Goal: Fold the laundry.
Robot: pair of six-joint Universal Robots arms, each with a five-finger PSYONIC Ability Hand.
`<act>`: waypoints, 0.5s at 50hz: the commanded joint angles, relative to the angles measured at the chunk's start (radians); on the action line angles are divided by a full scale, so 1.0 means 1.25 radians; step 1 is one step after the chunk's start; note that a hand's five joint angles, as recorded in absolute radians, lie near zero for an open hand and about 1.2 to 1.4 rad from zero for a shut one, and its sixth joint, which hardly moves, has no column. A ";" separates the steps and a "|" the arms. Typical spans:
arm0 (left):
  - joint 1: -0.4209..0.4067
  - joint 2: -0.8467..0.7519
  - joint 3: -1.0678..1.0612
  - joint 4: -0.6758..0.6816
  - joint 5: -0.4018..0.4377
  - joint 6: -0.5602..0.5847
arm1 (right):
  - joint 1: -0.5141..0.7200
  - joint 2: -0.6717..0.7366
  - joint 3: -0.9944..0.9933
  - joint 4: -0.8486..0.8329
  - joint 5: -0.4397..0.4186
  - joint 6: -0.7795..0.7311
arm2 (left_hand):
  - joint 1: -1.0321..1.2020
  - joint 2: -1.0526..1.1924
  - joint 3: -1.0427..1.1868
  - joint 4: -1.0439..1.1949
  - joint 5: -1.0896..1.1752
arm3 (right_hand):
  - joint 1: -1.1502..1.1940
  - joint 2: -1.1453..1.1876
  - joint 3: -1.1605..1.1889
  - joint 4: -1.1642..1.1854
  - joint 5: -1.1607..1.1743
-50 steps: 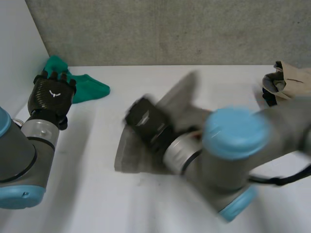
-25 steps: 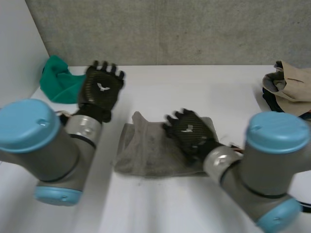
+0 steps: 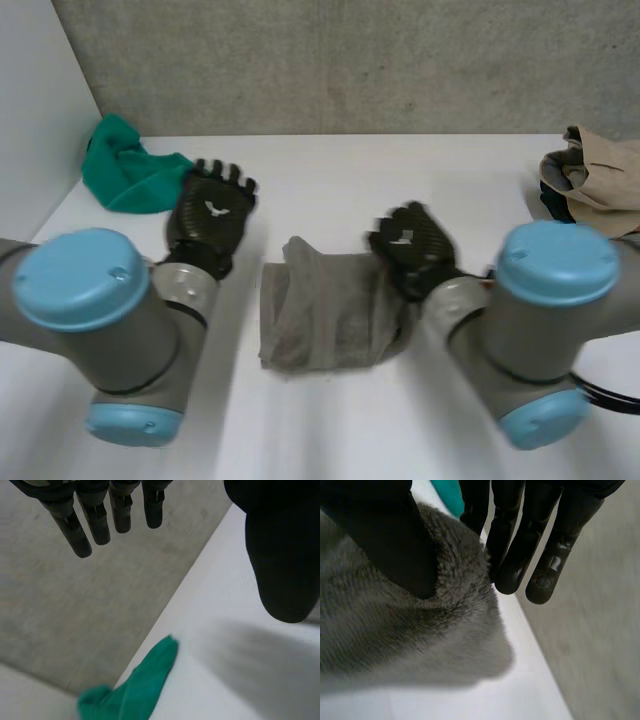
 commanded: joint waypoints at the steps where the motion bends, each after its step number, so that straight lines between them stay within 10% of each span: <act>1: 0.043 0.049 -0.053 -0.001 -0.012 -0.003 | 0.177 0.120 -0.086 0.001 -0.060 -0.007 | -0.010 -0.019 -0.026 -0.017 -0.033 | 0.347 0.181 0.170 0.166 0.222; 3: 0.043 0.049 -0.058 -0.001 -0.012 -0.004 | 0.198 0.151 -0.104 0.010 -0.070 0.001 | -0.010 -0.019 -0.026 -0.017 -0.033 | 0.347 0.181 0.170 0.166 0.222; 10: 0.036 0.049 -0.045 0.000 -0.011 -0.041 | 0.173 0.105 -0.117 0.032 -0.079 0.163 | -0.010 -0.019 -0.026 -0.017 -0.033 | -0.630 -0.796 -0.807 -0.811 -0.756; 25: -0.136 -0.081 0.163 -0.035 0.026 -0.178 | -0.048 -0.026 -0.093 0.198 -0.060 0.513 | -0.008 -0.017 -0.023 -0.015 -0.031 | -0.630 -0.796 -0.807 -0.811 -0.756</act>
